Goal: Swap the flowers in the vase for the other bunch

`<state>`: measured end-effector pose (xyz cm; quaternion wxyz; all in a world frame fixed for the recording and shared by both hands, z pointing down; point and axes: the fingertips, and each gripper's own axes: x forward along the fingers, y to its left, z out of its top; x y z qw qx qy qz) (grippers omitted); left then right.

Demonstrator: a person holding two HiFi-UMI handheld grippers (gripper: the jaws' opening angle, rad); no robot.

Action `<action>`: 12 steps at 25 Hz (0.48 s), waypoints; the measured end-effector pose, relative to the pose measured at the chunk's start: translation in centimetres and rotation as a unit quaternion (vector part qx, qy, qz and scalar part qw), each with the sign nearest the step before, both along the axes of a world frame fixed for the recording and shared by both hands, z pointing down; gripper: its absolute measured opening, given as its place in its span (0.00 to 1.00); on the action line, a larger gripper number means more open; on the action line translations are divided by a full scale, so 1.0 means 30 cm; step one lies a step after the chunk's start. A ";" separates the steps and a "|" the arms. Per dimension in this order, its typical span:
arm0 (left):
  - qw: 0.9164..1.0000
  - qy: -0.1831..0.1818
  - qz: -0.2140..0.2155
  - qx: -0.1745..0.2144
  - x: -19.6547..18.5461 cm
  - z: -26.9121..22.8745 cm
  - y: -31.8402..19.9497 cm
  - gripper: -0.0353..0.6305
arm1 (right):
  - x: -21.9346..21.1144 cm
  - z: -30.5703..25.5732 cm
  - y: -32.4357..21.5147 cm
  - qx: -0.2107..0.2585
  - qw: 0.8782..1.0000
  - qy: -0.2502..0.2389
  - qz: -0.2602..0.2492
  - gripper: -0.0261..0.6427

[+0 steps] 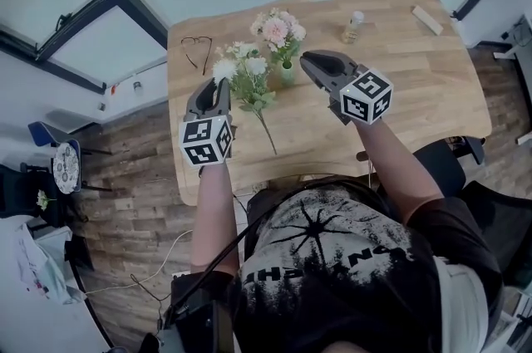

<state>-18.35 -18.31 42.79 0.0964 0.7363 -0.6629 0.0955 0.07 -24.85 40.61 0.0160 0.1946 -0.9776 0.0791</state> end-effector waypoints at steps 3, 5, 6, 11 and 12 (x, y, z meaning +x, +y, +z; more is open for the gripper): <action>1.000 -0.001 -0.005 0.004 0.005 -0.007 0.010 0.16 | 0.003 -0.012 0.013 0.005 1.000 -0.001 -0.006 0.11; 1.000 -0.002 -0.007 0.004 0.012 -0.004 0.019 0.16 | 0.008 -0.013 0.020 0.006 1.000 -0.001 -0.009 0.11; 1.000 -0.003 -0.007 0.004 0.015 -0.005 0.022 0.16 | 0.008 -0.016 0.022 0.006 1.000 -0.001 -0.010 0.11; 1.000 -0.005 -0.009 0.007 0.018 -0.019 0.033 0.16 | -0.005 -0.034 0.031 0.008 1.000 -0.006 -0.017 0.11; 1.000 -0.005 -0.010 0.007 0.019 -0.019 0.037 0.16 | -0.007 -0.033 0.036 0.007 1.000 -0.006 -0.018 0.11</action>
